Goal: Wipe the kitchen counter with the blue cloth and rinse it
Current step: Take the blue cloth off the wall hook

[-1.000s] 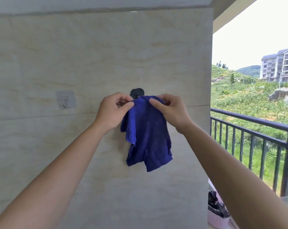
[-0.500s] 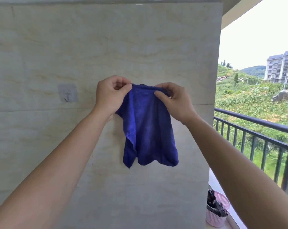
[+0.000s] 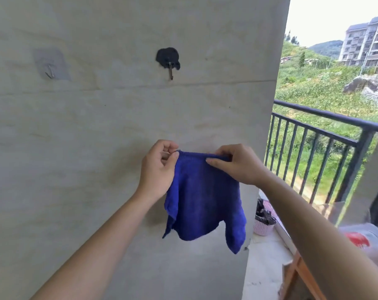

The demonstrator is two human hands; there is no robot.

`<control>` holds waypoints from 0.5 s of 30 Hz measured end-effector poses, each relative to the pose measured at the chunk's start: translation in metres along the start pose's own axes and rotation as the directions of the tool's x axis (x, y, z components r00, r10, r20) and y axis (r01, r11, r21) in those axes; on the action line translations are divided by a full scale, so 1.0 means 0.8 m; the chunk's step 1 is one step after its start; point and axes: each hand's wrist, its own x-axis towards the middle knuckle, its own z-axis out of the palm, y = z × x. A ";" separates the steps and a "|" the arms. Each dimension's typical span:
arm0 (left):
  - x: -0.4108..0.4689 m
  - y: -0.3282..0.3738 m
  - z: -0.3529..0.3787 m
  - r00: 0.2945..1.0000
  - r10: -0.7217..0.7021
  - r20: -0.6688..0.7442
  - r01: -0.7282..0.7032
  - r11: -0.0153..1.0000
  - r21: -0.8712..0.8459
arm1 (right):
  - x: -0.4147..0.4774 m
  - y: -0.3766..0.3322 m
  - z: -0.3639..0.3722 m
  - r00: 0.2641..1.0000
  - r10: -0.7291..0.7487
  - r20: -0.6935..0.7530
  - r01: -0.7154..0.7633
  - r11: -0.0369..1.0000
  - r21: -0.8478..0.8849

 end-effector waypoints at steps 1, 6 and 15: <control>-0.004 -0.006 0.007 1.000 -0.007 0.021 0.007 1.000 -0.005 | -0.008 0.008 -0.002 1.000 0.014 -0.008 -0.014 1.000 0.000; -0.007 -0.019 0.052 0.968 0.043 0.247 -0.038 0.999 -0.024 | -0.048 0.045 -0.016 0.984 0.156 -0.082 -0.159 0.987 -0.027; -0.049 -0.028 0.143 0.713 0.232 0.661 -0.082 0.965 -0.249 | -0.213 0.071 -0.041 0.811 0.490 -0.320 -0.536 0.841 -0.073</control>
